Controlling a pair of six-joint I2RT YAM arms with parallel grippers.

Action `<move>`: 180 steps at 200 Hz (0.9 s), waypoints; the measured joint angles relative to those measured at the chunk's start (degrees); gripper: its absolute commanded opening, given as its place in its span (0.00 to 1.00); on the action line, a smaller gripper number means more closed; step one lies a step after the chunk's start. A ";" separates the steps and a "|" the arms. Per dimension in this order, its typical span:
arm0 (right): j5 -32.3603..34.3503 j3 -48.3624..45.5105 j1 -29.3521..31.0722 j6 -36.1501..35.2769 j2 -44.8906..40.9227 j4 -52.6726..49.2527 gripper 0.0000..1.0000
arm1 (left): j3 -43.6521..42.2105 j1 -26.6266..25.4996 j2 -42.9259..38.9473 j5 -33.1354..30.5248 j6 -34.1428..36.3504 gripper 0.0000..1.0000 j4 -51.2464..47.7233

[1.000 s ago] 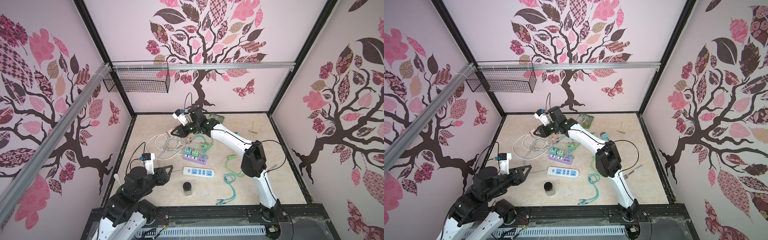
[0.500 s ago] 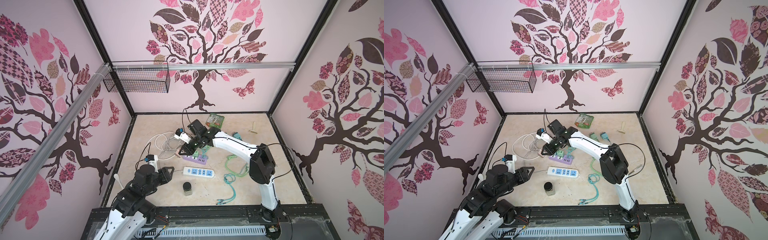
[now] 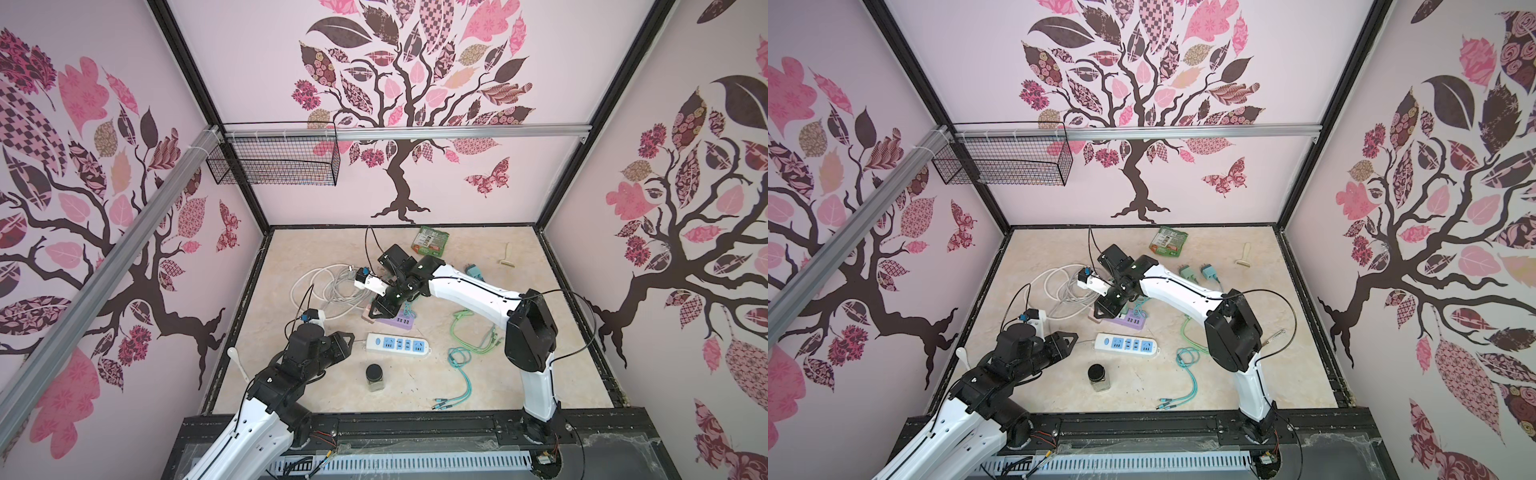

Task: Insert the plug
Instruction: 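Carry the pink charger with the right gripper toward the white power strip, then align the pink charger's prongs over a blue socket of the white strip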

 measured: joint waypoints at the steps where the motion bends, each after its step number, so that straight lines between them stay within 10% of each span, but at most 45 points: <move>1: 0.17 -0.07 0.04 -0.09 0.00 -0.11 0.18 | -0.04 0.00 0.09 0.00 0.00 0.41 0.11; 180: 11.50 -9.51 3.10 -3.91 -4.59 -4.42 0.17 | -2.86 0.68 24.55 9.35 2.86 0.31 21.66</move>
